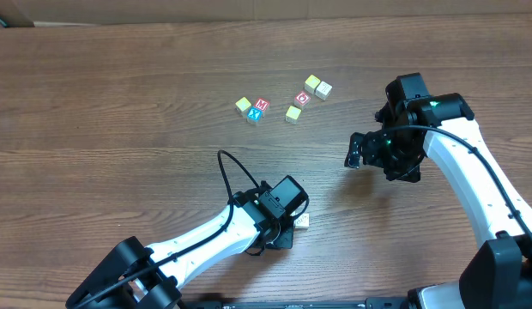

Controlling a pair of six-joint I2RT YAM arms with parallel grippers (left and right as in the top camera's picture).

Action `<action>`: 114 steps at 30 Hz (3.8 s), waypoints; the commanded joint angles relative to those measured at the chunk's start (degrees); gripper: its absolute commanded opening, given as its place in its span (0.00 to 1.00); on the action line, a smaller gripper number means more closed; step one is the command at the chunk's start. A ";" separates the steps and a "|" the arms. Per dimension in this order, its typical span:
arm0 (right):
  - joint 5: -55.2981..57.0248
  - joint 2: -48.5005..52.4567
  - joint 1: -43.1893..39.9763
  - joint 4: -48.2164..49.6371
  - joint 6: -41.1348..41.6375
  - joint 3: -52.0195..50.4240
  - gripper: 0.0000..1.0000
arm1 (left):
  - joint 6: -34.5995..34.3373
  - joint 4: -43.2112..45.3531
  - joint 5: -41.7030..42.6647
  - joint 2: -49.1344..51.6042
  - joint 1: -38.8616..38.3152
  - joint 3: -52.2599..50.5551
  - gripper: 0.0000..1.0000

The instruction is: Flip 5 blocks

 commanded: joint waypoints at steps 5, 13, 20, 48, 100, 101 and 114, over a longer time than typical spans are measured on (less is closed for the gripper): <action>-0.52 -0.39 0.02 0.17 -0.44 0.76 1.00 | -1.20 0.02 -2.34 -1.03 -0.04 -0.55 0.04; -0.52 -0.39 0.02 -0.04 -0.44 0.76 1.00 | -2.10 0.09 -2.91 -0.98 -0.04 -1.18 0.04; -0.52 -0.39 0.02 -0.22 -0.44 0.76 1.00 | -2.75 0.50 -4.26 -0.98 -0.04 -1.22 0.04; -0.52 -0.39 0.02 -0.22 -0.44 0.76 1.00 | -3.98 2.14 -5.92 -0.98 -0.04 -1.22 0.04; -4.85 -0.39 3.15 1.07 -0.57 -3.19 0.13 | -1.07 -10.75 -14.84 -18.69 4.66 1.29 0.08; -5.03 -0.42 4.35 1.64 -0.33 -4.48 0.11 | -0.63 -11.28 -14.80 -18.69 5.92 1.29 0.07; -1.75 -0.42 25.86 15.45 21.75 -18.91 0.04 | 6.25 -11.72 -14.49 -18.64 16.15 1.29 0.08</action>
